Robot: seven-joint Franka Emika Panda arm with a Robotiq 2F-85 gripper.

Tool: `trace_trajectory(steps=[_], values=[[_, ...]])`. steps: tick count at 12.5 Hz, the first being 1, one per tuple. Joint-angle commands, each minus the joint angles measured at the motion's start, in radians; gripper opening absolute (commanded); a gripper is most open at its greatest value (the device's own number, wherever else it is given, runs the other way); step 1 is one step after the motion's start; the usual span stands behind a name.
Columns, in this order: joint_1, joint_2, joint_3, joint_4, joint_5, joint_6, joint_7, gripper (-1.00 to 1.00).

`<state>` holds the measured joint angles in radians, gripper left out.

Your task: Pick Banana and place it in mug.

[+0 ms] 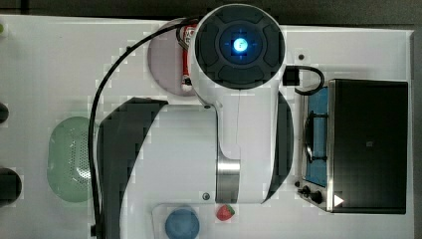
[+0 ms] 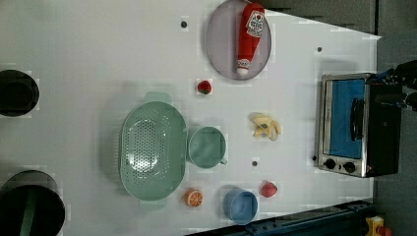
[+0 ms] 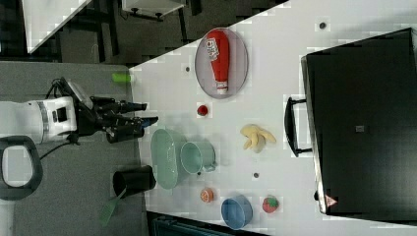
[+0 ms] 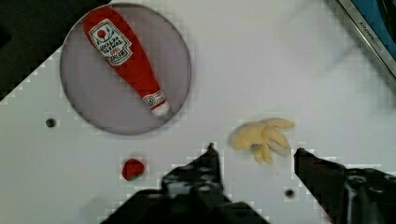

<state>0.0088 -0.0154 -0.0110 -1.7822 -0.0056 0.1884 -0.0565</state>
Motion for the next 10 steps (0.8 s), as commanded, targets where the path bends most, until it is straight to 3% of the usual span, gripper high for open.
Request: trace_trajectory(steps=[1, 3, 6, 10], values=[[-0.033, -0.227, -0.023, -0.069, -0.003, -0.166, 0.096, 0.60], [-0.032, -0.221, -0.023, -0.095, -0.003, -0.163, 0.095, 0.99], [-0.030, -0.196, -0.020, -0.176, -0.003, -0.103, 0.043, 1.00], [-0.031, -0.129, -0.022, -0.302, -0.003, 0.054, -0.183, 1.00]])
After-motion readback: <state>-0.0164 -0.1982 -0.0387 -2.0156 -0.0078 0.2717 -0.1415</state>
